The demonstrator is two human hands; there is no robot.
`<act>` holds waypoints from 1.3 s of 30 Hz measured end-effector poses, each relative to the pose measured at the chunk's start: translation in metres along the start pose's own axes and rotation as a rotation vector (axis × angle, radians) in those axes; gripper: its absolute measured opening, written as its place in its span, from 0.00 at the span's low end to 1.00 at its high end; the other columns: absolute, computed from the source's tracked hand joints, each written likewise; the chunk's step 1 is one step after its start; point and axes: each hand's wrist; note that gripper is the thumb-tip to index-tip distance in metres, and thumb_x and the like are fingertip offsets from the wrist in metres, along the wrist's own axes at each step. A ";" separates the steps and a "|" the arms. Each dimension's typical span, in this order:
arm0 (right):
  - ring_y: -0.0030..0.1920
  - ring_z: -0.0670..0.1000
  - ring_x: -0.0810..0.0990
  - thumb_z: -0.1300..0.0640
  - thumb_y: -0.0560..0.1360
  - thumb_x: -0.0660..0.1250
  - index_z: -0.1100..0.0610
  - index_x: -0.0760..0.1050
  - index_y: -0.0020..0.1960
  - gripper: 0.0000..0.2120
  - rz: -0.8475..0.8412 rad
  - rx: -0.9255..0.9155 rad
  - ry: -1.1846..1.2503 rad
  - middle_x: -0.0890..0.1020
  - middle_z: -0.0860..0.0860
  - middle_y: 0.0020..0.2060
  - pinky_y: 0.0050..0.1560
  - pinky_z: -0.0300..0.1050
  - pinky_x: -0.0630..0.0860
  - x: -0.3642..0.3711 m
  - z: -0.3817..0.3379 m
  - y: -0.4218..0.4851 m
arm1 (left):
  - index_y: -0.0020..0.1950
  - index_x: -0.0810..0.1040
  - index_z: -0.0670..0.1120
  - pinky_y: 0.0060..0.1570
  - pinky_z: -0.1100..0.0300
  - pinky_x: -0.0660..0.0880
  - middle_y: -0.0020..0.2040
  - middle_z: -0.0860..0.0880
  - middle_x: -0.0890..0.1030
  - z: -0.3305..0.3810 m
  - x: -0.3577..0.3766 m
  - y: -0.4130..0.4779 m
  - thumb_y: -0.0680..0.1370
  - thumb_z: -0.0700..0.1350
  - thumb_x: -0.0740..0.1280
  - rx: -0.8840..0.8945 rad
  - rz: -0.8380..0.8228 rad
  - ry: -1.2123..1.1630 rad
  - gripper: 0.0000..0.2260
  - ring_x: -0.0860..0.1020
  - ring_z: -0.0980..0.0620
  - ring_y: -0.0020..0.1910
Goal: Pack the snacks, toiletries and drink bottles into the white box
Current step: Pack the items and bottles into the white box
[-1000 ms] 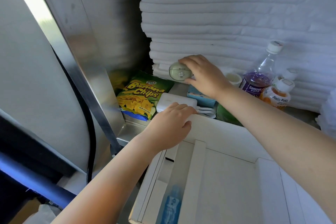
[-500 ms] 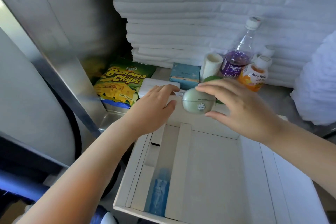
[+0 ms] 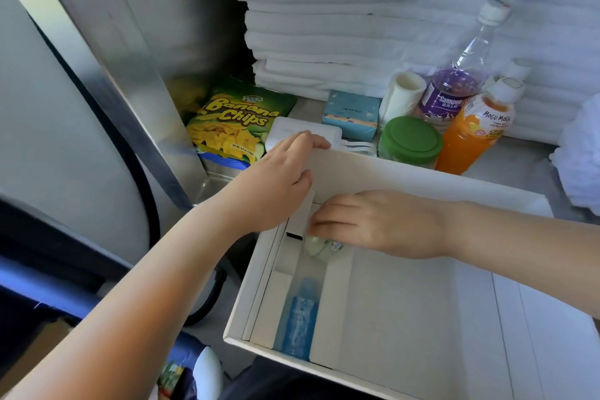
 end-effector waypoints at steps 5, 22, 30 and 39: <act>0.61 0.54 0.74 0.64 0.75 0.64 0.58 0.73 0.65 0.19 0.007 -0.037 0.024 0.77 0.54 0.61 0.55 0.43 0.73 0.011 0.001 0.010 | 0.68 0.64 0.51 0.58 0.69 0.59 0.69 0.55 0.66 -0.001 0.001 0.002 0.79 0.38 0.55 -0.028 0.004 -0.030 0.18 0.62 0.58 0.68; 0.59 0.55 0.77 0.63 0.77 0.62 0.56 0.74 0.64 0.16 -0.004 0.282 0.261 0.79 0.54 0.59 0.63 0.44 0.69 0.020 0.007 0.013 | 0.67 0.63 0.52 0.52 0.65 0.67 0.66 0.54 0.66 0.002 0.002 0.001 0.80 0.39 0.55 -0.074 -0.018 -0.041 0.17 0.64 0.60 0.57; 0.51 0.48 0.76 0.58 0.77 0.62 0.53 0.76 0.58 0.10 -0.108 0.504 0.453 0.79 0.49 0.51 0.55 0.44 0.71 0.021 0.007 0.020 | 0.67 0.64 0.52 0.56 0.57 0.70 0.66 0.55 0.66 0.006 -0.001 0.000 0.80 0.40 0.55 -0.086 -0.018 -0.039 0.16 0.68 0.55 0.59; 0.37 0.37 0.73 0.56 0.77 0.65 0.53 0.76 0.52 0.05 -0.088 0.641 0.640 0.80 0.46 0.45 0.41 0.31 0.70 0.023 0.008 0.023 | 0.67 0.63 0.52 0.53 0.57 0.71 0.66 0.54 0.67 0.007 0.000 0.000 0.80 0.40 0.55 -0.097 -0.012 -0.019 0.16 0.69 0.53 0.58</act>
Point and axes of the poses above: each hand's wrist, its own y-axis towards the middle knuckle, its own x-axis out of the palm, z = x × y
